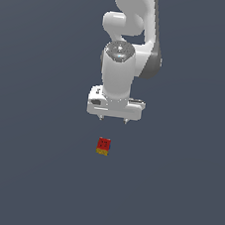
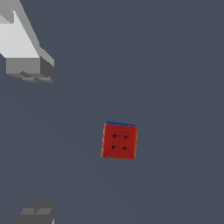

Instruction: Pick up the object and move it to a goal position.

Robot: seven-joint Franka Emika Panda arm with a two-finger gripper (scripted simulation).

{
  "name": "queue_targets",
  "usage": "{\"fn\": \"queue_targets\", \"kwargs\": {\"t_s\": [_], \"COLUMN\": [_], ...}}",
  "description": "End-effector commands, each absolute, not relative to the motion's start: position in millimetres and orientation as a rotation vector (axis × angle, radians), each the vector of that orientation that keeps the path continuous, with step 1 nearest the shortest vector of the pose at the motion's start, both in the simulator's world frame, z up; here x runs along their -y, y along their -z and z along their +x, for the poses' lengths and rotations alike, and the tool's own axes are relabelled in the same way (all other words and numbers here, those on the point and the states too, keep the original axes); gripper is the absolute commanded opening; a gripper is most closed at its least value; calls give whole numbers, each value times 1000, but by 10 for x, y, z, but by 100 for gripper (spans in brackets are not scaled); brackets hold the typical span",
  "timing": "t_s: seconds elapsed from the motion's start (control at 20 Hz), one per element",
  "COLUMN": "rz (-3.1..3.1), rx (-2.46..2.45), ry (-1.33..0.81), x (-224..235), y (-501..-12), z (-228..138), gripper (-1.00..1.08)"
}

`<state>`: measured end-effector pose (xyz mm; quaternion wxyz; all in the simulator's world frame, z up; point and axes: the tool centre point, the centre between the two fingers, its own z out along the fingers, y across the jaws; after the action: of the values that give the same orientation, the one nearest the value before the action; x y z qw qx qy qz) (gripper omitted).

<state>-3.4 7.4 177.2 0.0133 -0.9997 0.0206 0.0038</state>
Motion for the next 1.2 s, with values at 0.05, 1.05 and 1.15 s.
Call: {"fn": "queue_targets", "kwargs": {"t_s": [0.05,1.05,1.15], "rz": [-3115,-3131,-3130], "rx": [-62,120,160], "ry": [-11,28,27], "x": [-75,-169,-161], "y": [-1773,-1813,-1795], "z": [-33,30,41], "gripper": [100,100,100]}}
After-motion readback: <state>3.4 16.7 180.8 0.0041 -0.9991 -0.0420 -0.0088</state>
